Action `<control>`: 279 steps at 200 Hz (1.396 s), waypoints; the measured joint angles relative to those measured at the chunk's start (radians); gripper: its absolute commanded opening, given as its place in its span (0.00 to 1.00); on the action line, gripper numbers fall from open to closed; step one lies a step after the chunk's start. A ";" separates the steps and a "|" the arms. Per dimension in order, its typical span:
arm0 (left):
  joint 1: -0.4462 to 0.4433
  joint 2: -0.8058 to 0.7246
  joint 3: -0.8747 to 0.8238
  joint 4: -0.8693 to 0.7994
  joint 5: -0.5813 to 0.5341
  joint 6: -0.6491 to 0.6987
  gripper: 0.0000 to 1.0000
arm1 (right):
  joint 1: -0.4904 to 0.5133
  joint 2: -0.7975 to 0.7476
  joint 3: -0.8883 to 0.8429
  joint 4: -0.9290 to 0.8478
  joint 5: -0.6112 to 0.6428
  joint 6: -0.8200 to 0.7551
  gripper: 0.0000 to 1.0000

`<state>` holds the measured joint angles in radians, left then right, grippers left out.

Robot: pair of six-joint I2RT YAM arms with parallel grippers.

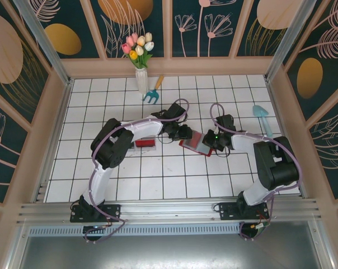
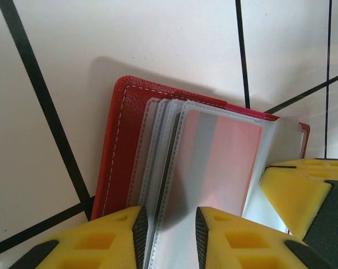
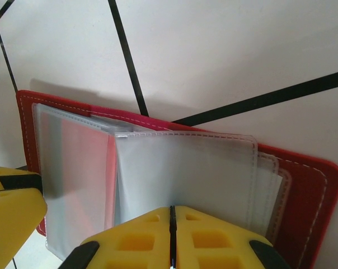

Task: Take the credit cards out of the card holder

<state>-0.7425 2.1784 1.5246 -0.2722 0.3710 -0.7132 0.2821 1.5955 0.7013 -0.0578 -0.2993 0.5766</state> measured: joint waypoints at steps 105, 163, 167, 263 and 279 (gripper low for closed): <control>-0.002 0.004 0.000 0.031 0.056 -0.002 0.32 | -0.002 0.001 0.000 0.000 -0.005 -0.003 0.11; -0.004 0.001 0.000 0.034 0.060 -0.005 0.20 | -0.009 0.000 0.000 0.000 -0.009 -0.002 0.16; -0.004 0.001 0.000 0.033 0.059 -0.009 0.19 | -0.011 -0.001 0.000 0.000 -0.010 -0.001 0.16; -0.024 0.001 -0.008 0.030 0.062 -0.005 0.16 | -0.026 -0.090 -0.033 0.068 -0.141 0.077 0.16; -0.024 0.001 -0.010 0.029 0.058 -0.005 0.16 | -0.037 -0.084 -0.050 0.080 -0.151 0.084 0.15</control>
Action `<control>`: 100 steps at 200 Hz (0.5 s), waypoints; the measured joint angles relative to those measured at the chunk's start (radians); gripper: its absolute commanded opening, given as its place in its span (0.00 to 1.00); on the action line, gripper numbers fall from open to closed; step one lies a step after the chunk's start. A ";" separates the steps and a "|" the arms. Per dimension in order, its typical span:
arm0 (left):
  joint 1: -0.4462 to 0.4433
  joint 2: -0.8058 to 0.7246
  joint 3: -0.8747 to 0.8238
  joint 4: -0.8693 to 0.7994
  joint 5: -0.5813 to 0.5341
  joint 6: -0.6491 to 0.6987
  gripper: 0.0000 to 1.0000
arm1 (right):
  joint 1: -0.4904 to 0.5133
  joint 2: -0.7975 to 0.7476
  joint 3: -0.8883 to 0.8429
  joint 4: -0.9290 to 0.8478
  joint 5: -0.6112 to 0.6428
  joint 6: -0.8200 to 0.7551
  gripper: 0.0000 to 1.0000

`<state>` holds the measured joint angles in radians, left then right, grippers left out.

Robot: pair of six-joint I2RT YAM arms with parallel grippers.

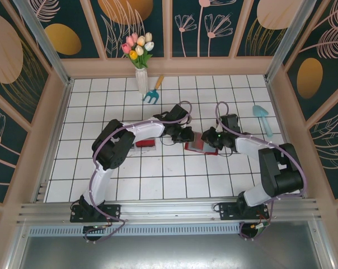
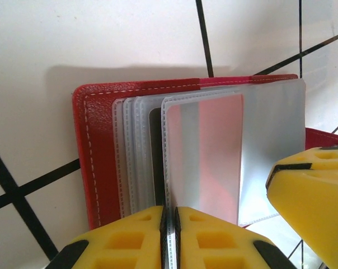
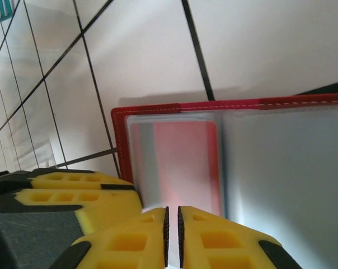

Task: Take the credit cards out of the card holder

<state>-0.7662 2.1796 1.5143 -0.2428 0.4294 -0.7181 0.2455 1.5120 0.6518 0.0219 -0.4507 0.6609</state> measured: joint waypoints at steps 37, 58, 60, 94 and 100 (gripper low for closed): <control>0.000 0.000 -0.011 0.000 -0.008 0.000 0.16 | -0.033 0.032 -0.035 0.005 -0.013 0.000 0.16; 0.000 0.000 -0.011 0.000 -0.011 0.000 0.16 | -0.038 0.054 -0.042 0.022 -0.037 0.000 0.16; 0.000 0.000 -0.011 0.000 -0.011 0.000 0.16 | -0.039 0.056 -0.042 0.026 -0.040 0.000 0.16; 0.002 0.000 -0.011 -0.001 -0.018 0.000 0.16 | -0.046 0.087 -0.045 0.074 -0.100 0.000 0.15; 0.002 0.000 -0.011 -0.001 -0.019 0.000 0.16 | -0.047 0.089 -0.046 0.080 -0.106 0.000 0.15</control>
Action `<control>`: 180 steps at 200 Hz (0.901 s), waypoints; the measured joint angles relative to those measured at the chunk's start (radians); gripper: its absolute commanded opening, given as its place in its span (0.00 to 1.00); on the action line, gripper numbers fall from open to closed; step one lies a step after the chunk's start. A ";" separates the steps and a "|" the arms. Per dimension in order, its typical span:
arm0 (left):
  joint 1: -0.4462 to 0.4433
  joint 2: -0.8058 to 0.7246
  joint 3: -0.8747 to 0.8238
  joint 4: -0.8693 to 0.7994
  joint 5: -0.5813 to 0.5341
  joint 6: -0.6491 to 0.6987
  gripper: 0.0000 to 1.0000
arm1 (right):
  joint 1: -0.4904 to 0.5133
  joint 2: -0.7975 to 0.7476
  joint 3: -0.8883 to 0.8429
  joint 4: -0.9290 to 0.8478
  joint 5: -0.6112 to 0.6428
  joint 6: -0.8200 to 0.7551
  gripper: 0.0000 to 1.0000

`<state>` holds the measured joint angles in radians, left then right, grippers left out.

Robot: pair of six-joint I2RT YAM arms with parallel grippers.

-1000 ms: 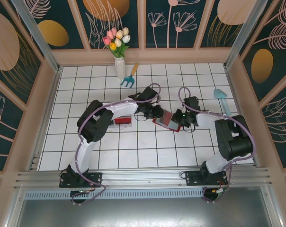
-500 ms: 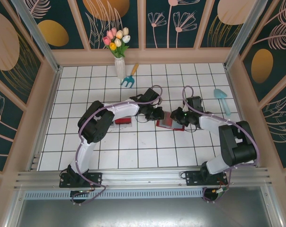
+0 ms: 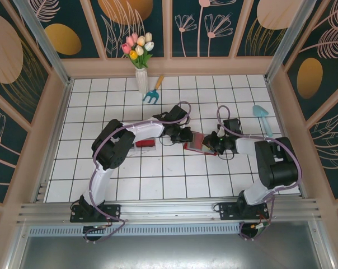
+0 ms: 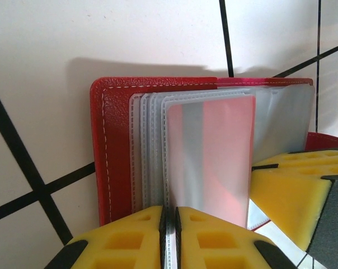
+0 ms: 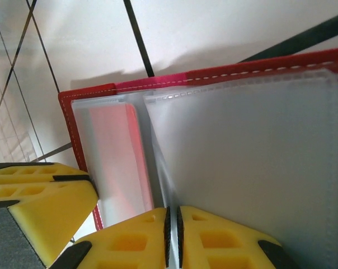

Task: Take the credit cards out of the card holder

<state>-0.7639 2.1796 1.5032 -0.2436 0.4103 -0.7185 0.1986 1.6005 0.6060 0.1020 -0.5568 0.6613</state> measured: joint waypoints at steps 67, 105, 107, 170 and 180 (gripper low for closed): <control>0.002 0.000 -0.003 0.007 0.005 -0.005 0.21 | -0.002 0.002 0.000 0.001 -0.016 -0.006 0.15; 0.002 -0.016 -0.017 0.035 0.040 -0.021 0.29 | -0.002 0.002 0.000 0.000 -0.016 -0.008 0.15; 0.002 -0.018 -0.017 0.035 0.042 -0.022 0.29 | -0.002 0.002 0.000 -0.001 -0.016 -0.008 0.15; 0.001 -0.071 -0.035 0.092 0.088 -0.035 0.28 | -0.001 0.001 0.000 -0.001 -0.013 -0.009 0.16; 0.000 -0.075 -0.042 0.114 0.107 -0.043 0.29 | -0.001 0.001 0.000 -0.001 -0.013 -0.009 0.16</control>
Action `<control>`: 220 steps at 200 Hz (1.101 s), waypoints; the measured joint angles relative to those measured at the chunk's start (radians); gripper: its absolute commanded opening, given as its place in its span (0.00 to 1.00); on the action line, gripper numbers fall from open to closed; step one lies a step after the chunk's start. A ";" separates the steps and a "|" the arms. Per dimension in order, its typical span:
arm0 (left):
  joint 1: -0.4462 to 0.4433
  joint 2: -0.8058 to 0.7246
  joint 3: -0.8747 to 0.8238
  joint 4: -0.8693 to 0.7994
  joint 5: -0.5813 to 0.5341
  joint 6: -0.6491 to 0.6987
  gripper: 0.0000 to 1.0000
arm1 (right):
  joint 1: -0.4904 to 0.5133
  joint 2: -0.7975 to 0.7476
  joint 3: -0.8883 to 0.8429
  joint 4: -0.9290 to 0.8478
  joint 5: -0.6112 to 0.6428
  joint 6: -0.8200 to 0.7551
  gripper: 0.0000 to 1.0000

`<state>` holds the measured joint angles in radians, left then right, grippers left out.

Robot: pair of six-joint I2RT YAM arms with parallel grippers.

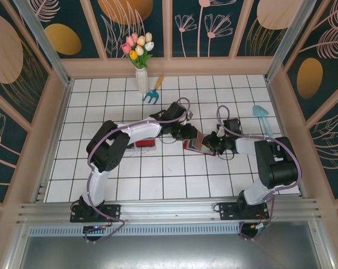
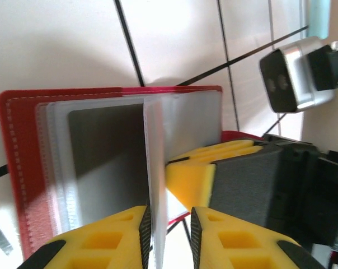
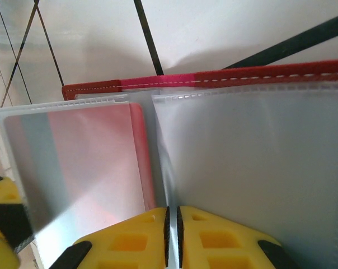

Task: Take the credit cards out of the card holder

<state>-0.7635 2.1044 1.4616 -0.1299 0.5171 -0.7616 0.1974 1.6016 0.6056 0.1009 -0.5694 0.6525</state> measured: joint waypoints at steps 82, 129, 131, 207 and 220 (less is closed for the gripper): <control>-0.006 0.004 0.006 0.087 0.117 -0.036 0.28 | -0.039 -0.165 0.010 -0.075 0.078 -0.015 0.18; -0.036 0.066 0.084 0.089 0.139 -0.036 0.27 | -0.079 -0.179 0.018 -0.111 0.097 -0.025 0.18; -0.037 0.066 0.084 0.087 0.138 -0.036 0.27 | -0.079 -0.179 0.018 -0.112 0.097 -0.025 0.18; -0.004 0.049 0.040 -0.006 -0.044 -0.025 0.31 | -0.038 -0.150 0.014 -0.117 0.098 -0.043 0.17; 0.013 0.047 0.025 -0.024 -0.068 -0.025 0.33 | -0.024 -0.137 0.014 -0.117 0.099 -0.045 0.17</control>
<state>-0.7502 2.1513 1.4868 -0.1539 0.4496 -0.7864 0.1734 1.4651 0.6193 -0.0158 -0.4702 0.6079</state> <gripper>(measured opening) 0.313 0.171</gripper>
